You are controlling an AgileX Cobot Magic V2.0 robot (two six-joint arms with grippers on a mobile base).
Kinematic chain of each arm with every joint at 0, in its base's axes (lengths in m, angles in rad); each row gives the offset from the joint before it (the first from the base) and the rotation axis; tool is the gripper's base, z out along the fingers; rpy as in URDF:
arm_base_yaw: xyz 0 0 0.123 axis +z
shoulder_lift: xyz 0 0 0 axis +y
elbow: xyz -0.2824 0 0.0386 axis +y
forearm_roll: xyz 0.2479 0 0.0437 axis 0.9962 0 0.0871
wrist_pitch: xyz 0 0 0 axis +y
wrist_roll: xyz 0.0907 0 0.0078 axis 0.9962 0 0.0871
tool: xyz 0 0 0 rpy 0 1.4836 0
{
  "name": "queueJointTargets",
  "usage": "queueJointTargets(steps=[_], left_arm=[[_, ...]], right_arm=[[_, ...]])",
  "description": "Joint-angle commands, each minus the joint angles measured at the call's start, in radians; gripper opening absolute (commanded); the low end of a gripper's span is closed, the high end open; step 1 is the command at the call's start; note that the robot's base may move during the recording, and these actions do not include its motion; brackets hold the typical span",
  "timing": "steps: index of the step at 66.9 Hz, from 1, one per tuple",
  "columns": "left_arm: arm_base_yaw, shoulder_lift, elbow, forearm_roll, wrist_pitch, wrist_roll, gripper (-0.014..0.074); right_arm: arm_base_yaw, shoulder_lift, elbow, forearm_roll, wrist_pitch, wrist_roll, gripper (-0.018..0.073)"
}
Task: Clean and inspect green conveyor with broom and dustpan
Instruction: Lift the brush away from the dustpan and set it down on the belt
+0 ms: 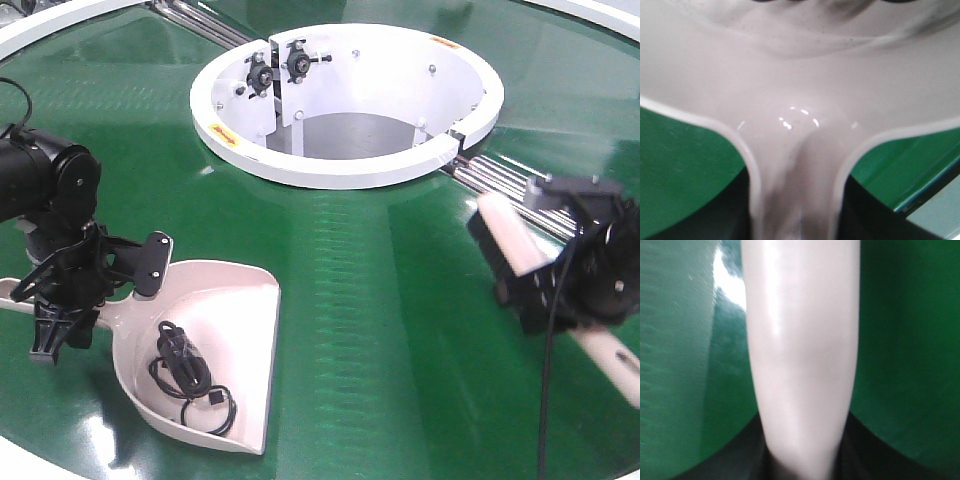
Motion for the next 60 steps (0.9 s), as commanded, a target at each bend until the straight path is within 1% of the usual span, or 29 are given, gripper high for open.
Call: queueJointTargets(steps=[1,13,28,44,60], left_arm=[[-0.004,-0.045,-0.027,0.002,0.003,-0.01,-0.0008],[-0.004,-0.045,-0.027,0.002,0.003,-0.01,-0.0008],[-0.004,-0.045,-0.027,0.002,0.003,-0.01,-0.0008],[-0.004,-0.045,-0.027,0.002,0.003,-0.01,-0.0007],[-0.004,-0.045,-0.027,0.002,0.003,-0.01,-0.0007]], right_arm=[[-0.005,-0.038,0.033,-0.007,-0.079,-0.002,0.0008],[-0.005,-0.038,0.106,-0.047,-0.108,0.01,0.0008],[-0.005,-0.038,0.142,-0.137,-0.122,0.079,0.0008],[-0.005,0.001,0.142,-0.139,-0.096,0.092,0.0008],[-0.005,0.058,0.142,-0.132,-0.101,0.118,0.0016]])
